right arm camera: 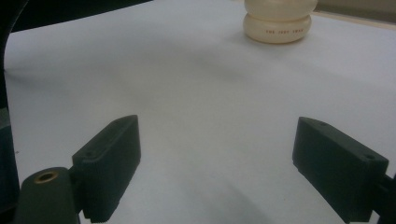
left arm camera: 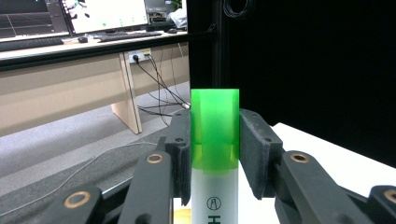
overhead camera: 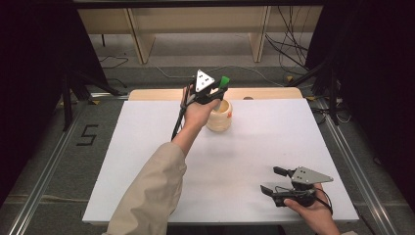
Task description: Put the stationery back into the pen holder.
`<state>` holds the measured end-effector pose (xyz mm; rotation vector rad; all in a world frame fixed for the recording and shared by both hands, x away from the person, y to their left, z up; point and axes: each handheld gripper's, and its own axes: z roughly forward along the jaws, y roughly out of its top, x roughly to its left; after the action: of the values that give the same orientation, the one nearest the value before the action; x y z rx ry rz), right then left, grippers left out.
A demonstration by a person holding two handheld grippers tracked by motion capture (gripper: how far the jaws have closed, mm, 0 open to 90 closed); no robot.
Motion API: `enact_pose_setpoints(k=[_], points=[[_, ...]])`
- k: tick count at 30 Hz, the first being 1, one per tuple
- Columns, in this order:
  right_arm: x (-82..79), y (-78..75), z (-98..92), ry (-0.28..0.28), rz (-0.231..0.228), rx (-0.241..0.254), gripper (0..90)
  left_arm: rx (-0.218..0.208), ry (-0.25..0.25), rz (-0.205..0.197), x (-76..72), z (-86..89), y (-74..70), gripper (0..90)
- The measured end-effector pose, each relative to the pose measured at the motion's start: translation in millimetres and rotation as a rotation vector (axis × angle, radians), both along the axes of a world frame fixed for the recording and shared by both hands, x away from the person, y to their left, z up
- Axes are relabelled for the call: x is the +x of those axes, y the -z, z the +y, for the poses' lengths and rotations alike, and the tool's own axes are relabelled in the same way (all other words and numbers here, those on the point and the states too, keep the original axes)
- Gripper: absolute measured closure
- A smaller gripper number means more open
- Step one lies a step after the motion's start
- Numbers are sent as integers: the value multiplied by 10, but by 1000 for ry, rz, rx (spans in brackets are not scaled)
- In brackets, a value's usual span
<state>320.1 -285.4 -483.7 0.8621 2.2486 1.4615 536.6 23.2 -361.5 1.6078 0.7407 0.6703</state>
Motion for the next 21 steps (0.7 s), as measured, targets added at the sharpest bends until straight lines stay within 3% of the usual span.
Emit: enact_pose_setpoints(k=[6,21], points=[[1,1,-1,-1,1,4,162,-20,9,14,56,-7,50,669],[1,4,-1,-4,1,5,162,6,25,5,142,-43,128,669]])
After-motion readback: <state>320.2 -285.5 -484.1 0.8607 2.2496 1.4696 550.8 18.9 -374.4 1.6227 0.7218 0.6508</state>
